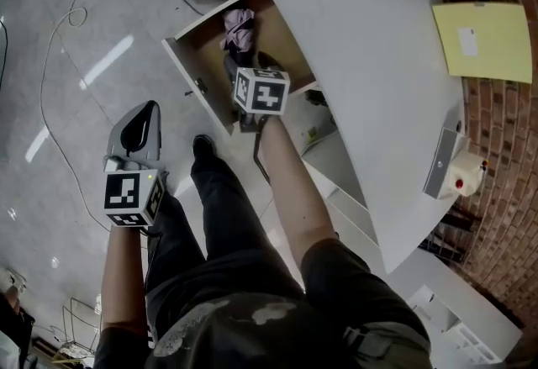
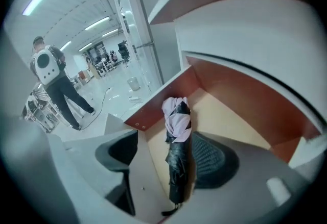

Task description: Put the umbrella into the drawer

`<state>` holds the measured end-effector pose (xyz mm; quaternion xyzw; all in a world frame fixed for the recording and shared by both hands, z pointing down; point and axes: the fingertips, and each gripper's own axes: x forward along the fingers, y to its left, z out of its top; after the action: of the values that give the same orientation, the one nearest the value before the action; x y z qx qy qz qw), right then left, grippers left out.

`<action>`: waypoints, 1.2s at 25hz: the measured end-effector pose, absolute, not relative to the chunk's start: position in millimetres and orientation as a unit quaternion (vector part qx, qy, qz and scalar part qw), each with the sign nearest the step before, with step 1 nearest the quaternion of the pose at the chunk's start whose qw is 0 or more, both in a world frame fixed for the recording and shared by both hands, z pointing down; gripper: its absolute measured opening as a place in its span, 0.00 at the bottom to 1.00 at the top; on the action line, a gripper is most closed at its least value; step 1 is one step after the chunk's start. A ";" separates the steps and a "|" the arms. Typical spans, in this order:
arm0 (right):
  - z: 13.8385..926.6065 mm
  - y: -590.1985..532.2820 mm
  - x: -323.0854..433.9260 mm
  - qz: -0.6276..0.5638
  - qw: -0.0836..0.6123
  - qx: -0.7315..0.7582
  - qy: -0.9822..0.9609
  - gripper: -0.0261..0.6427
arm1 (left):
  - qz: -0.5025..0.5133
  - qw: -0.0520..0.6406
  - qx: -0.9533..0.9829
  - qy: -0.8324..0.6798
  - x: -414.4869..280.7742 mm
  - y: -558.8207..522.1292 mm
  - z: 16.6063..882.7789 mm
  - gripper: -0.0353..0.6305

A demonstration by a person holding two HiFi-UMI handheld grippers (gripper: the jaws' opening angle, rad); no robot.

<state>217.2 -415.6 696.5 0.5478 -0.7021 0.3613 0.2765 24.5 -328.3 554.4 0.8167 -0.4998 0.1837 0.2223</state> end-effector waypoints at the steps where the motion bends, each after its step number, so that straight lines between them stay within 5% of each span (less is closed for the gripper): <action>1: 686.1 -411.5 216.0 0.360 0.269 0.553 -0.702 0.53 | 0.183 0.219 0.820 -0.496 21.9 -324.7 547.8 0.07; 22: 448.6 -287.2 103.2 0.237 0.179 0.577 -0.761 0.53 | 0.112 0.154 0.867 -0.460 -54.9 -231.7 398.8 0.07; 26: 411.4 -273.2 98.5 0.216 0.131 0.609 -0.752 0.49 | 0.097 0.122 0.879 -0.450 -71.4 -219.6 377.2 0.07; 28: 398.0 -263.3 96.7 0.212 0.109 0.624 -0.744 0.30 | 0.094 0.114 0.886 -0.439 -77.7 -211.7 368.8 0.07; 30: 389.0 -251.1 93.4 0.208 0.095 0.632 -0.740 0.26 | 0.092 0.112 0.893 -0.426 -80.9 -200.9 362.8 0.07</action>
<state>93.4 -251.1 389.0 0.6323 -0.7401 0.2082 0.0950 -80.9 -200.9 362.8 0.8932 -0.4256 0.0919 0.1122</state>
